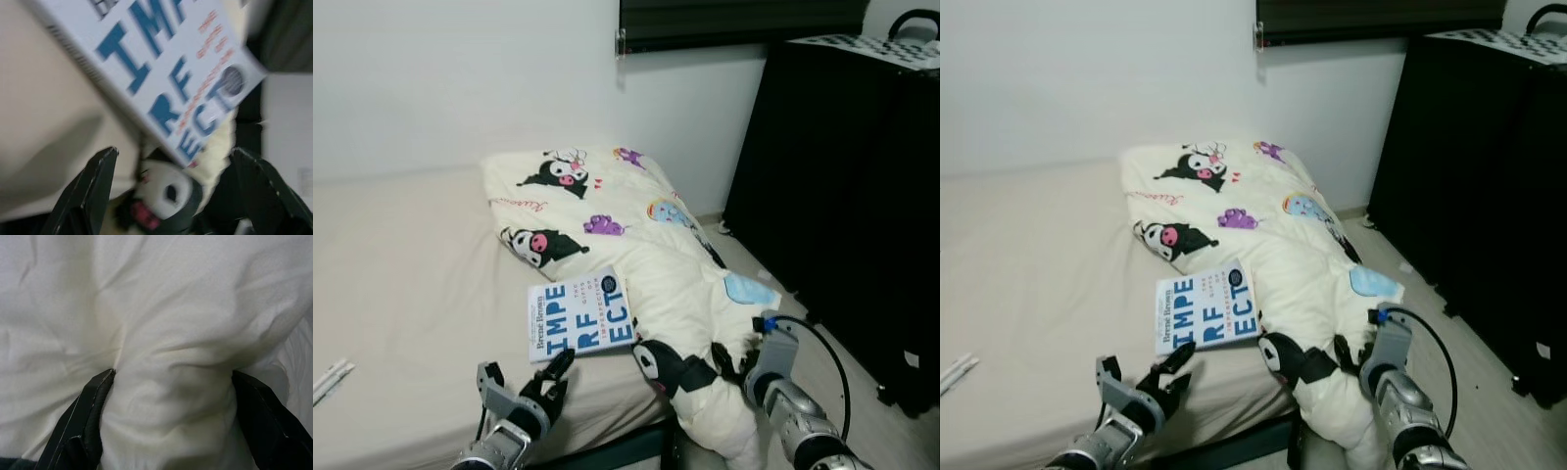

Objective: Clean up the room

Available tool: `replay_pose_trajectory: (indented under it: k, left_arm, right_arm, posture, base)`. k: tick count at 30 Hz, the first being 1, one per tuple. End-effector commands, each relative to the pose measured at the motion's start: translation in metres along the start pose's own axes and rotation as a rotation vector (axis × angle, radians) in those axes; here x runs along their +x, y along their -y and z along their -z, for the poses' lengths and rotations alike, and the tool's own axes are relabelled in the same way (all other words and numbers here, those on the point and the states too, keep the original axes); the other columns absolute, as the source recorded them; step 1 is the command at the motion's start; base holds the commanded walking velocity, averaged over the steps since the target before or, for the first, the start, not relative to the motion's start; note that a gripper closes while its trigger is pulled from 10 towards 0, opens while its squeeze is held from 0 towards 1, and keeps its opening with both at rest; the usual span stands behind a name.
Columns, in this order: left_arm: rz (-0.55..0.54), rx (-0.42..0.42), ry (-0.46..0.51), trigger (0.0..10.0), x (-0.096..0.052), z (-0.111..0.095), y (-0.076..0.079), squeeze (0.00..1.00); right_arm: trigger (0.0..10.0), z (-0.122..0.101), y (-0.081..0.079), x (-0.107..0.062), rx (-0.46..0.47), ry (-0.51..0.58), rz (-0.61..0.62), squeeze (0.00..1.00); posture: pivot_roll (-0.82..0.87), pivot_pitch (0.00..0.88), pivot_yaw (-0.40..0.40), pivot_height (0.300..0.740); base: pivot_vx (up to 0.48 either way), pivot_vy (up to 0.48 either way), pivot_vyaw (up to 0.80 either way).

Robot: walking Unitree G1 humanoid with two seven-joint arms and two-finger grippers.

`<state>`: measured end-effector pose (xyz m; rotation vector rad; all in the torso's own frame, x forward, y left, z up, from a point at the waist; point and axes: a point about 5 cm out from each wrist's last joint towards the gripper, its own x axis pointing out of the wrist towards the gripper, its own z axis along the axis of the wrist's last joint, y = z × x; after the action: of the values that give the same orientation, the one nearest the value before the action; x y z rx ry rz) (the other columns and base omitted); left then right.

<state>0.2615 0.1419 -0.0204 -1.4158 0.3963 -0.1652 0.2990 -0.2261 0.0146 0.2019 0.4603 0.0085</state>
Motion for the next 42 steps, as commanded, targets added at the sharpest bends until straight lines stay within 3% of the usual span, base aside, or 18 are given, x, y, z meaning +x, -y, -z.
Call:
replay_pose_trajectory:
  k: [1, 5, 10, 16, 20, 25, 32, 42]
  left_arm:
    - [0.065, -0.041, -0.005, 10.0, 0.004, 0.003, 0.007, 0.0]
    - [0.079, -0.054, -0.02, 10.0, 0.008, 0.01, 0.01, 0.0]
    - [0.03, 0.039, -0.046, 10.0, 0.017, 0.021, 0.013, 0.0]
    - [0.019, 0.059, 0.023, 10.0, 0.035, 0.023, 0.03, 0.0]
    - [0.026, 0.058, 0.034, 10.0, 0.039, 0.024, 0.035, 0.0]
    - [0.124, 0.0, 0.112, 10.0, 0.058, 0.016, 0.064, 0.0]
    - [0.118, 0.011, 0.148, 10.0, 0.06, 0.01, 0.068, 0.0]
    - [-0.083, 0.107, 0.222, 10.0, 0.055, 0.004, 0.053, 0.0]
  right_arm:
    - [10.0, -0.005, -0.004, 0.002, -0.004, 0.012, -0.014, 0.0]
    - [10.0, -0.008, -0.007, 0.004, -0.012, 0.026, -0.028, 0.0]
    - [10.0, -0.013, -0.012, 0.006, -0.005, 0.045, -0.04, 0.0]
    - [10.0, -0.034, -0.024, 0.012, 0.004, 0.108, -0.086, 0.0]
    - [10.0, -0.037, -0.026, 0.012, 0.002, 0.118, -0.096, 0.0]
    - [10.0, -0.037, -0.031, 0.012, -0.014, 0.122, -0.125, 0.0]
    - [10.0, -0.035, -0.031, 0.011, -0.016, 0.123, -0.13, 0.0]
    - [10.0, -0.035, -0.024, 0.007, 0.0, 0.144, -0.12, 0.0]
  posture:
    - [-0.12, 0.0, -0.024, 0.55]
    - [-0.13, 0.0, -0.031, 0.53]
    - [-0.13, 0.0, -0.04, 0.512]
    - [-0.14, 0.0, -0.044, 0.494]
    - [-0.15, 0.0, -0.05, 0.49]
    - [-0.15, 0.007, -0.061, 0.472]
    - [-0.16, 0.007, -0.064, 0.468]
    - [-0.17, 0.0, -0.073, 0.468]
  base:
    - [0.0, 0.0, 0.0]
    - [0.0, 0.0, 0.0]
    - [0.0, 0.0, 0.0]
    - [0.0, 0.0, 0.0]
    - [0.0, 0.0, 0.0]
    - [0.0, 0.0, 0.0]
    - [0.0, 0.0, 0.0]
    - [0.0, 0.0, 0.0]
